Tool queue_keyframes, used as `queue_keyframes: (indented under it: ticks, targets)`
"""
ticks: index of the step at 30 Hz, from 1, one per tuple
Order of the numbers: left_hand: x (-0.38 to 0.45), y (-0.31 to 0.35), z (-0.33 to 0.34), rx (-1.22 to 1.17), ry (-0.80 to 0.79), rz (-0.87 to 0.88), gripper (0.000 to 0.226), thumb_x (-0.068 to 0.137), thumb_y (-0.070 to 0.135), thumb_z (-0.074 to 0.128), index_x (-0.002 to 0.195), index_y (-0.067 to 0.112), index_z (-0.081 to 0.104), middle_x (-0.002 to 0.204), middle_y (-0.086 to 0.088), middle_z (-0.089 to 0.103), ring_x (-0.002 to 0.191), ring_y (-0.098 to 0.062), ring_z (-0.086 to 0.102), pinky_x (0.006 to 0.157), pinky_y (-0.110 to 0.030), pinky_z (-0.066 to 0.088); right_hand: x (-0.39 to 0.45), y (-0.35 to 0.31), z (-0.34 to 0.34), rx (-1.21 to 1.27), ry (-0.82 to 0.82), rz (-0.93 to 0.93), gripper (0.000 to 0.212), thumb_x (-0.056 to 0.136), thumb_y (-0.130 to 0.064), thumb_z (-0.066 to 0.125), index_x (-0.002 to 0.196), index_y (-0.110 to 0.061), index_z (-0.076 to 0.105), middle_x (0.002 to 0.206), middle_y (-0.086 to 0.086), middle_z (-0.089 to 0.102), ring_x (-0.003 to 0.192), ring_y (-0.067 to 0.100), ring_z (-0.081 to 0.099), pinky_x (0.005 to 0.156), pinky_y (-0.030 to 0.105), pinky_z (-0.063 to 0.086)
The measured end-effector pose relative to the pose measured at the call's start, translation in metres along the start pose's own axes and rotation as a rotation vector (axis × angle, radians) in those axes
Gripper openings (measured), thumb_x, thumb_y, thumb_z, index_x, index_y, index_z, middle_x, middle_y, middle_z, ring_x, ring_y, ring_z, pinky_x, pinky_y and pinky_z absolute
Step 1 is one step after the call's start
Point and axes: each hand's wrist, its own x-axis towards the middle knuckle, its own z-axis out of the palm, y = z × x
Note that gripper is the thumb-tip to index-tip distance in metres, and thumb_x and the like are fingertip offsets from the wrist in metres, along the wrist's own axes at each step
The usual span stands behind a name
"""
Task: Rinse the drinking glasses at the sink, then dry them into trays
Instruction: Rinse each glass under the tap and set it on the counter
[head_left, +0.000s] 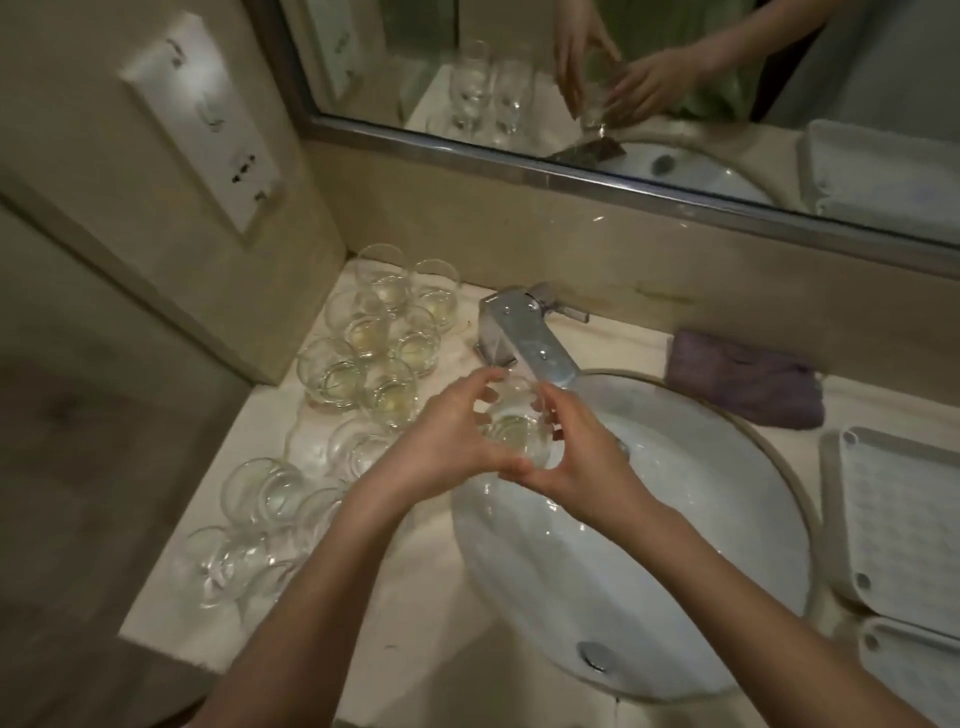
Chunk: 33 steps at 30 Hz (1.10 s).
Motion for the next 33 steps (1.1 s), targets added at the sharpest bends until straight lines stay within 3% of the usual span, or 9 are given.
queue_keyframes:
  ticks: [4, 8, 12, 18, 22, 24, 28, 30, 33]
  targets:
    - [0.026, -0.022, 0.038, -0.167, -0.195, -0.037, 0.088, 0.072, -0.004, 0.079, 0.142, 0.024, 0.036, 0.135, -0.001, 0.044, 0.115, -0.017, 0.054, 0.084, -0.016, 0.05, -0.012, 0.049, 0.002, 0.01, 0.022, 0.169, 0.081, 0.07, -0.029, 0.084, 0.136, -0.014, 0.04, 0.115, -0.007, 0.049, 0.097, 0.004, 0.049, 0.08, 0.007, 0.038]
    - [0.05, -0.051, 0.069, -0.279, -0.21, -0.13, 0.067, 0.073, -0.013, 0.074, 0.124, 0.018, 0.043, 0.13, 0.003, 0.045, 0.108, -0.013, 0.053, 0.082, -0.02, 0.051, -0.006, 0.089, 0.01, 0.024, -0.063, 0.239, 0.083, 0.07, -0.022, 0.083, 0.137, -0.009, 0.036, 0.119, -0.002, 0.048, 0.105, 0.01, 0.05, 0.084, 0.014, 0.038]
    - [0.072, -0.075, 0.077, -0.336, -0.199, -0.191, 0.066, 0.075, -0.015, 0.071, 0.124, 0.016, 0.04, 0.133, 0.002, 0.042, 0.115, -0.017, 0.049, 0.083, -0.022, 0.05, 0.011, 0.113, 0.02, 0.116, -0.095, 0.31, 0.081, 0.063, -0.02, 0.089, 0.129, -0.014, 0.042, 0.114, -0.002, 0.051, 0.099, 0.016, 0.056, 0.086, 0.028, 0.048]
    - [0.087, -0.085, 0.074, -0.308, -0.177, -0.197, 0.055, 0.08, -0.011, 0.068, 0.121, 0.016, 0.044, 0.118, 0.005, 0.052, 0.092, -0.01, 0.059, 0.077, -0.016, 0.051, 0.035, 0.132, 0.026, 0.262, -0.172, 0.381, 0.078, 0.062, -0.018, 0.09, 0.124, -0.025, 0.042, 0.106, -0.009, 0.051, 0.094, 0.013, 0.055, 0.082, 0.026, 0.051]
    - [0.088, -0.085, 0.079, -0.255, -0.03, -0.193, 0.057, 0.073, -0.004, 0.078, 0.117, 0.02, 0.052, 0.115, -0.002, 0.058, 0.093, -0.015, 0.061, 0.074, -0.011, 0.049, 0.041, 0.14, 0.03, 0.365, -0.212, 0.404, 0.071, 0.067, -0.005, 0.084, 0.119, -0.027, 0.041, 0.115, -0.008, 0.049, 0.1, 0.013, 0.052, 0.083, 0.027, 0.049]
    - [0.087, -0.081, 0.082, -0.166, 0.011, -0.12, 0.06, 0.069, -0.003, 0.081, 0.119, 0.019, 0.056, 0.115, -0.004, 0.058, 0.099, -0.018, 0.06, 0.082, -0.016, 0.049, 0.037, 0.141, 0.034, 0.462, -0.158, 0.398, 0.072, 0.066, 0.001, 0.083, 0.119, -0.026, 0.042, 0.117, -0.011, 0.05, 0.105, 0.016, 0.054, 0.084, 0.029, 0.052]
    - [0.083, -0.086, 0.075, -0.272, -0.021, -0.119, 0.062, 0.066, 0.0, 0.082, 0.119, 0.024, 0.058, 0.121, -0.002, 0.06, 0.108, -0.02, 0.062, 0.096, -0.03, 0.05, 0.033, 0.134, 0.041, 0.442, -0.061, 0.385, 0.081, 0.061, -0.009, 0.09, 0.126, -0.025, 0.044, 0.118, -0.006, 0.053, 0.105, 0.016, 0.055, 0.09, 0.034, 0.053]
    - [0.08, -0.094, 0.068, -0.416, -0.064, -0.176, 0.055, 0.07, 0.004, 0.079, 0.113, 0.031, 0.059, 0.12, 0.0, 0.062, 0.104, -0.018, 0.064, 0.092, -0.031, 0.054, 0.04, 0.128, 0.035, 0.333, -0.099, 0.345, 0.082, 0.06, -0.021, 0.09, 0.129, -0.024, 0.046, 0.118, -0.004, 0.052, 0.103, 0.014, 0.054, 0.089, 0.03, 0.05]
    - [0.076, -0.1, 0.069, -0.543, -0.11, -0.279, 0.047, 0.085, 0.004, 0.068, 0.125, 0.024, 0.055, 0.119, -0.005, 0.06, 0.106, -0.02, 0.064, 0.089, -0.032, 0.055, 0.051, 0.121, 0.014, 0.228, -0.247, 0.334, 0.064, 0.063, -0.031, 0.088, 0.115, -0.027, 0.052, 0.1, -0.01, 0.056, 0.088, 0.008, 0.056, 0.077, 0.019, 0.045]
